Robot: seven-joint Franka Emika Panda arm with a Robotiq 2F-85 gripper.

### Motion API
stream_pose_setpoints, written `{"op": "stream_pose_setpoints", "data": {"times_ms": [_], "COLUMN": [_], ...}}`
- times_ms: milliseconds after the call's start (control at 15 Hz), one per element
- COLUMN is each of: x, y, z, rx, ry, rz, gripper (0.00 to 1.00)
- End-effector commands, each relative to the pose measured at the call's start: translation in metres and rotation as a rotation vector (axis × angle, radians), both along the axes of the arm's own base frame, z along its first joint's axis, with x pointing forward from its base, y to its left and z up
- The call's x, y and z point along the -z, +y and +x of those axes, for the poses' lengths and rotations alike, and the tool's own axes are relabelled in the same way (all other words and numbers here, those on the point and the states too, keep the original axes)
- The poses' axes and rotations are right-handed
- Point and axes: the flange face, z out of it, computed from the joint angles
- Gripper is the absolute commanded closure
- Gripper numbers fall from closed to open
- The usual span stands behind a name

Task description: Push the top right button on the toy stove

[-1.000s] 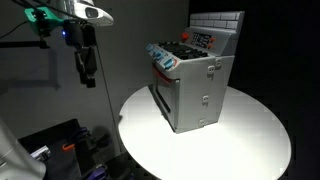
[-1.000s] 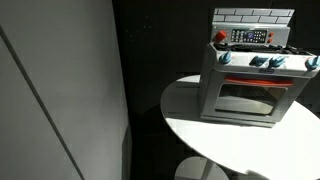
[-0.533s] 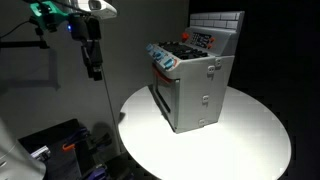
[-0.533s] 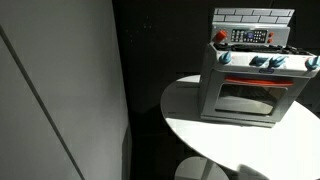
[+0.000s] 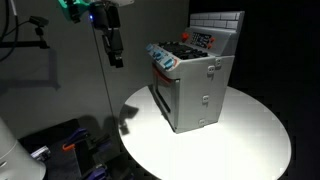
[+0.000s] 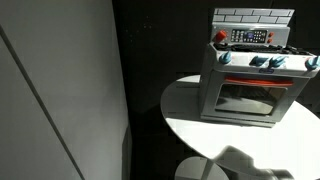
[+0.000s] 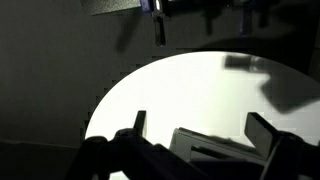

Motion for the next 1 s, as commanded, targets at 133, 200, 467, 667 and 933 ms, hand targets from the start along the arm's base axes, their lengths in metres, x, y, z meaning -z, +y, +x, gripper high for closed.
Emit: {"op": "stream_pose_setpoints", "data": {"times_ms": [133,200,467,667,933], "x": [-0.025,-0.030,-0.047,-0.060,-0.072], "y": [-0.010,-0.011,-0.019,-0.025,-0.032], "z": [0.062,0.071,0.109,0.135,0.164], "rx": [0.062,0.069,0.096,0.119,0.157], "ry": [-0.072,-0.091,-0.179,-0.253,-0.332], "rz": [0.063,0.076,0.131,0.138,0.130], "gripper": [0.00,0.00,0.00,0.00,0.00]}}
